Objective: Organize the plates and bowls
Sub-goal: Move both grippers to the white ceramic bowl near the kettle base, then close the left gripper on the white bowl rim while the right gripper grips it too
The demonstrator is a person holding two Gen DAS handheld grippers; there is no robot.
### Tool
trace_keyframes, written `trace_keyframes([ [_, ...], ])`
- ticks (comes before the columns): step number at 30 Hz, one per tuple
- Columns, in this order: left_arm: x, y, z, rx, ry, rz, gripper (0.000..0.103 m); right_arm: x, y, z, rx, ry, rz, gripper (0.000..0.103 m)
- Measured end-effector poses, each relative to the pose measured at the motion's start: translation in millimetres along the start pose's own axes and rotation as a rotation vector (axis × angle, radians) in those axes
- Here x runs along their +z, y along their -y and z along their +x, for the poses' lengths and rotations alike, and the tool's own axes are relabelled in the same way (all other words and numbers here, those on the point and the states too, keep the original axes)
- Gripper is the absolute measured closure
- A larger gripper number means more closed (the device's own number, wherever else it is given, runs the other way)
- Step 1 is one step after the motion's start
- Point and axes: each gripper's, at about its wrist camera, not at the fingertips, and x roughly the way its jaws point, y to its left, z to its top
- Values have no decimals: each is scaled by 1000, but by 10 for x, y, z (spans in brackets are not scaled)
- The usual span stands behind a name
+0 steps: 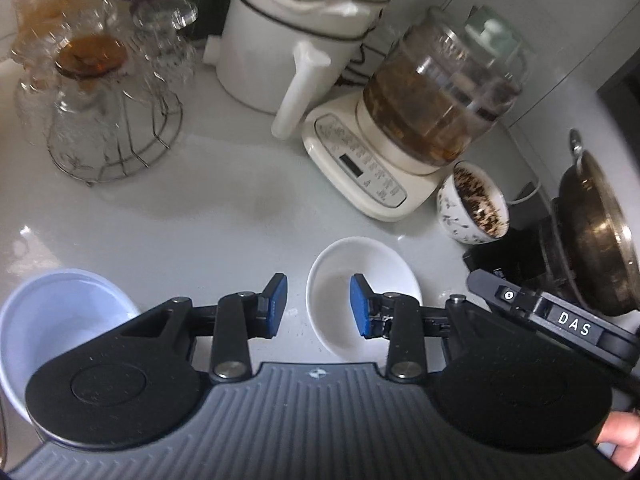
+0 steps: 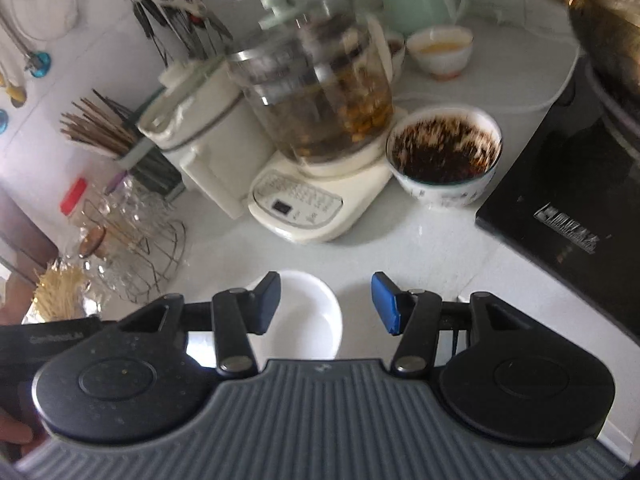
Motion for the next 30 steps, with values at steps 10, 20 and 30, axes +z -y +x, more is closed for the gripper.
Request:
trace_keyframes([
  [10,-141,66,446,14,-92,-13,63,-13,47,453,53,-130,-55,49],
  [20,-159,51,713,3,-155,-50,63,-69,133,656,58,-200,-34,50],
  [30,-168,-25,817,-13,-161,-107,76,-148,138,780,37,-251,-47,61],
])
